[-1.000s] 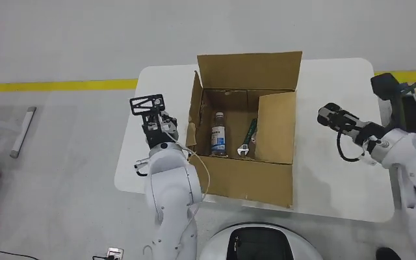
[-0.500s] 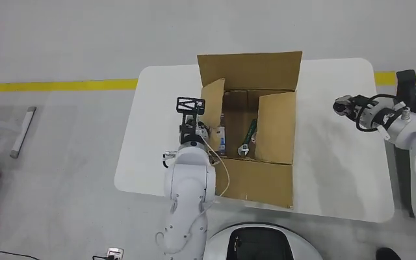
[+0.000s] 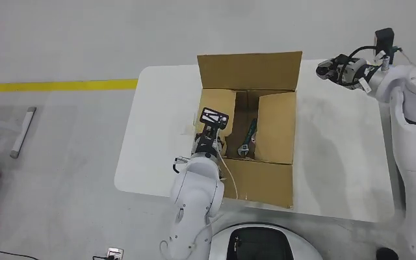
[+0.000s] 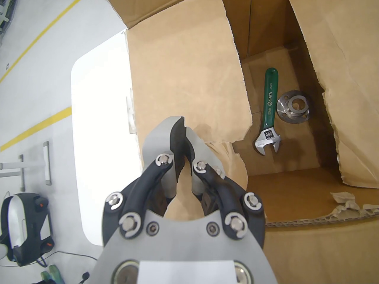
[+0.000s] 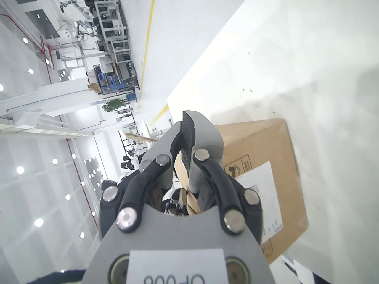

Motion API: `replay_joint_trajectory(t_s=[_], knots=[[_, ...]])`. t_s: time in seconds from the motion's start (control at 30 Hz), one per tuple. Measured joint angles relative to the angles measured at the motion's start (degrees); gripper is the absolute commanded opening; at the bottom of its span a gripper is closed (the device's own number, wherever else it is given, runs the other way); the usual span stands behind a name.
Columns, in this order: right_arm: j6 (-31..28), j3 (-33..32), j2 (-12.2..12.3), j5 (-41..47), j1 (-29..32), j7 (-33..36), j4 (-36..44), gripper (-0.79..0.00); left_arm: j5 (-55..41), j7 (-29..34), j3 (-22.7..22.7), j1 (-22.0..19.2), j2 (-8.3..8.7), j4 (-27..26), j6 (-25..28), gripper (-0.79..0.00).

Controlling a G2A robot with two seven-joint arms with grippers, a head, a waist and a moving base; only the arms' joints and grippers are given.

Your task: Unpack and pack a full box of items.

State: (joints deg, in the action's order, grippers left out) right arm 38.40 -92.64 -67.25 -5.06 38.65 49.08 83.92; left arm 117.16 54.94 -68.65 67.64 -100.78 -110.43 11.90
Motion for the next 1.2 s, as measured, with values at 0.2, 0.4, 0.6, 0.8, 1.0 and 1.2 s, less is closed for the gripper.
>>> replay_joint_trajectory(t_s=[0.2,0.4,0.6,0.8,1.0,1.2], knots=[[-0.2,5.2,-0.3,0.2,-7.9,-1.0,-8.9,-0.785,-0.4,0.7,-0.2,0.1,0.18,-0.7,0.1,-0.785],[-2.9,13.1,-0.9,-1.8,-14.9,1.2,-16.2,-0.785,-0.3,1.3,-1.1,-0.5,0.45,-0.6,0.8,-0.785],[-7.2,18.8,-0.8,-6.1,-18.1,6.0,-16.2,-0.785,-0.9,1.7,-1.5,-0.8,0.59,-0.7,0.3,-0.785],[-9.2,16.3,0.3,-4.3,-14.9,9.7,-11.2,-0.785,-1.4,2.3,-2.1,-0.9,0.77,-1.0,0.0,-0.754],[-10.2,13.2,1.8,-4.3,-8.3,12.7,-2.7,-0.785,-1.7,3.3,-3.4,-1.1,0.97,-2.4,-1.0,0.0],[-11.7,10.2,3.1,-4.0,-0.3,14.3,6.7,-0.785,-1.2,4.5,-5.4,-0.1,1.3,-6.5,-1.6,0.0]])
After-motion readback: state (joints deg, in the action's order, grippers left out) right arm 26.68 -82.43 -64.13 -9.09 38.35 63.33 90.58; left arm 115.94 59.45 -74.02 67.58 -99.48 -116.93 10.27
